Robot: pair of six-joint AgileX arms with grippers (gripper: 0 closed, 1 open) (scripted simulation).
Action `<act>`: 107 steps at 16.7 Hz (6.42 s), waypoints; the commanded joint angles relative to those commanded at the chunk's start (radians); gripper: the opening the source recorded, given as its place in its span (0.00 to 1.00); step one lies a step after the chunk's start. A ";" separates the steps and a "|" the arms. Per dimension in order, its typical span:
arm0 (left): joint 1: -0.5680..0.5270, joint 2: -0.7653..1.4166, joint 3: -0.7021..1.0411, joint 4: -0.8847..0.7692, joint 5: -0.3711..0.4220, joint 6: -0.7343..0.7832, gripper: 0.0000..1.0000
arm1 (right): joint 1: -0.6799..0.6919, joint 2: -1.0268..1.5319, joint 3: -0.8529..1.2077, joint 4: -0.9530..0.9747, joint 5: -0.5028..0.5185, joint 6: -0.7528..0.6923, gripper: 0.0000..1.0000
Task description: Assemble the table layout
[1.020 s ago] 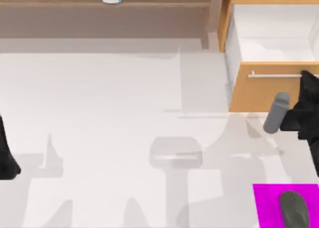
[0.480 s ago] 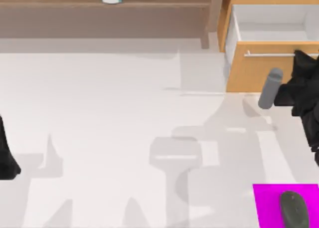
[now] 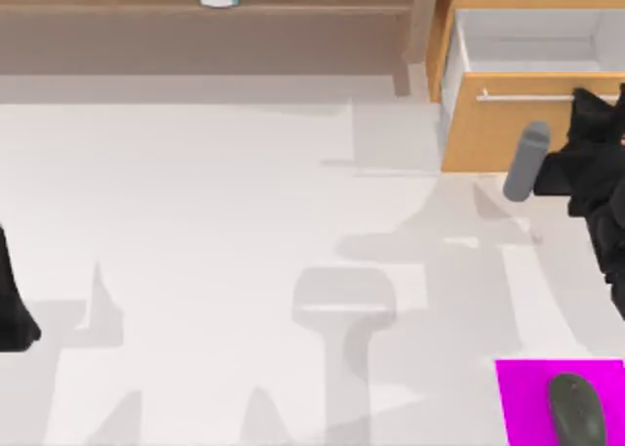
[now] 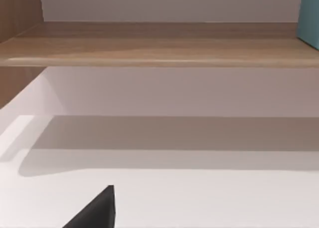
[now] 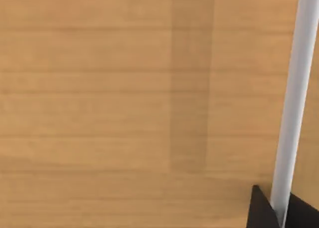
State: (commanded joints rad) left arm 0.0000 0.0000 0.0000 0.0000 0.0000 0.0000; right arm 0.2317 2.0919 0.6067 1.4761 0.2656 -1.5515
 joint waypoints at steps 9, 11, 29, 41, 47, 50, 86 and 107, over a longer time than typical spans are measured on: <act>0.000 0.000 0.000 0.000 0.000 0.000 1.00 | -0.029 0.067 0.176 -0.103 -0.029 -0.001 0.00; 0.000 0.000 0.000 0.000 0.000 0.000 1.00 | -0.037 0.083 0.209 -0.126 -0.036 -0.001 0.00; 0.000 0.000 0.000 0.000 0.000 0.000 1.00 | -0.068 0.209 0.497 -0.291 -0.068 0.000 0.00; 0.000 0.000 0.000 0.000 0.000 0.000 1.00 | -0.068 0.209 0.497 -0.291 -0.068 0.000 0.68; 0.000 0.000 0.000 0.000 0.000 0.000 1.00 | -0.068 0.209 0.497 -0.291 -0.068 0.000 1.00; 0.000 0.000 0.000 0.000 0.000 0.000 1.00 | -0.068 0.209 0.497 -0.291 -0.068 0.000 1.00; 0.000 0.000 0.000 0.000 0.000 0.000 1.00 | 0.260 0.133 0.395 -0.267 0.091 0.306 1.00; 0.000 0.000 0.000 0.000 0.000 0.000 1.00 | 0.594 0.557 1.717 -1.142 0.594 1.531 1.00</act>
State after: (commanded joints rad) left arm 0.0000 0.0000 0.0000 0.0000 0.0000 0.0000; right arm 0.8252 2.6487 2.3238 0.3341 0.8601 -0.0209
